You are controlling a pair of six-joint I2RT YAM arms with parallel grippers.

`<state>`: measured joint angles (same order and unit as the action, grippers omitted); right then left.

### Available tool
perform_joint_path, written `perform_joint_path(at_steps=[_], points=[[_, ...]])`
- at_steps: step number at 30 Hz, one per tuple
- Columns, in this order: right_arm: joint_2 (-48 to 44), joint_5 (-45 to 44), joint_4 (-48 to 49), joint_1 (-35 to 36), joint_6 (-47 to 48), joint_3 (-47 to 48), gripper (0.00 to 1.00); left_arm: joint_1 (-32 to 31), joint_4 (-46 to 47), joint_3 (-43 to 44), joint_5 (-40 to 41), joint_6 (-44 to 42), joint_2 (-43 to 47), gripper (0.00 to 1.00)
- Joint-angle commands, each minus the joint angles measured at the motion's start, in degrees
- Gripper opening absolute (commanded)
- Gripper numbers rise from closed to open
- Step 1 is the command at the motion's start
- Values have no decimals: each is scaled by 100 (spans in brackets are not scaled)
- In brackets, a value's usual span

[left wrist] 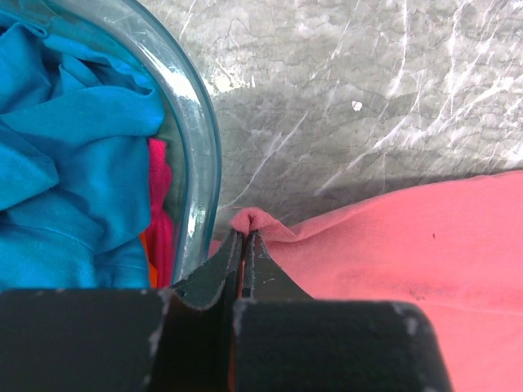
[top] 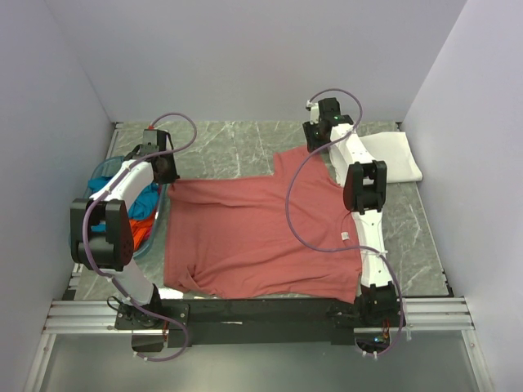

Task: Fold and stack the t-shirts
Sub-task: Flatten the tshirt out

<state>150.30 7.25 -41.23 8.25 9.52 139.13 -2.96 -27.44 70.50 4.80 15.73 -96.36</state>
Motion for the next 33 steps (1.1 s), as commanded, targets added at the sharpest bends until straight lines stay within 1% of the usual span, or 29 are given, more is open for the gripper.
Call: perform_joint_path(at_steps=[1, 4, 8, 9, 10, 12, 17, 20, 22, 26, 27, 29, 33], points=[[114, 233, 45, -52, 164, 369, 50, 32, 99, -10, -32, -96, 161, 0], [149, 260, 10, -52, 173, 422, 50, 32, 99, -10, -32, -96, 152, 0], [210, 277, -51, -52, 191, 536, 46, 41, 99, -10, -23, -87, 179, 0], [202, 277, -60, -34, 199, 536, 41, 33, 99, -19, -23, -79, 179, 0], [202, 277, -69, -43, 217, 536, 31, 32, 99, -19, -31, -78, 179, 0], [193, 269, -52, -34, 217, 492, 16, 32, 107, -19, -32, -78, 187, 0], [131, 286, 1, -43, 208, 370, 9, 32, 107, -10, -40, -78, 187, 0], [17, 269, 141, -43, 226, 133, 0, 32, 107, -19, -40, -78, 196, 0], [-193, 260, 308, -52, 235, -104, 0, 32, 99, -19, -49, -70, 222, 0], [-817, 435, 713, -43, 226, -904, 0, 32, 108, 16, -49, -52, 354, 0], [-1131, 505, 844, -43, 226, -1027, 0, 32, 107, 34, -58, -26, 398, 0], [-1476, 593, 1002, -43, 200, -1396, 0, 32, 134, 51, -84, 0, 582, 0], [-2574, 769, 1082, -25, 147, -2020, 0, 32, 151, 78, -198, 97, 978, 0]])
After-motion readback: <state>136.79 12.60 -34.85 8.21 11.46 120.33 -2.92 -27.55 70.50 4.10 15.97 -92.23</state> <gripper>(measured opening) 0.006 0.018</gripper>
